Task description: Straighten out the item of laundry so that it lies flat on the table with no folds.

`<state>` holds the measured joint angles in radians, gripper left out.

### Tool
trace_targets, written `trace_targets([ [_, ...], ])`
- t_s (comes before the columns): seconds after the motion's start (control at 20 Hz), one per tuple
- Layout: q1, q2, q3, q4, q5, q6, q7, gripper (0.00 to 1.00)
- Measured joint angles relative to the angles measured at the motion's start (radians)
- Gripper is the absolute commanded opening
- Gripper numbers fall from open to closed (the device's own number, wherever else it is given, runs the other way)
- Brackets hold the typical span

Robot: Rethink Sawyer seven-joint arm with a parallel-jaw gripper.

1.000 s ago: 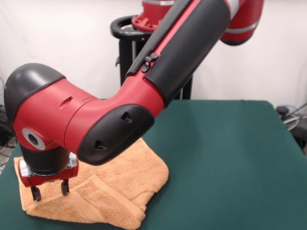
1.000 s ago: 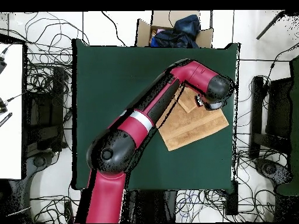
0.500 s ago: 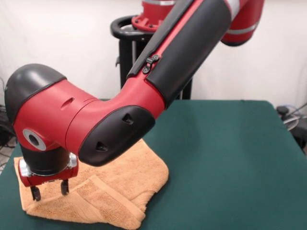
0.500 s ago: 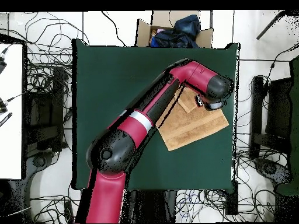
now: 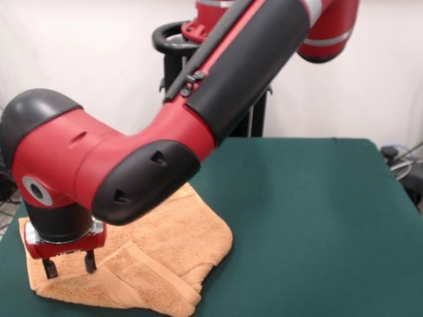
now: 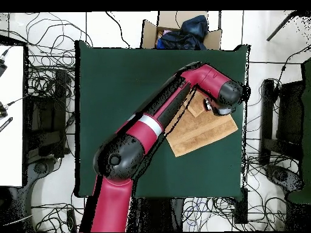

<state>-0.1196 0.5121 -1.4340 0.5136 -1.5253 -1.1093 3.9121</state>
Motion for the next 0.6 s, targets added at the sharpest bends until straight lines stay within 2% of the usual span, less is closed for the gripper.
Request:
trace_targets([
  [0.6,-0.028,-0.06,0.059,0.001,0.161,0.045,0.0,1.0],
])
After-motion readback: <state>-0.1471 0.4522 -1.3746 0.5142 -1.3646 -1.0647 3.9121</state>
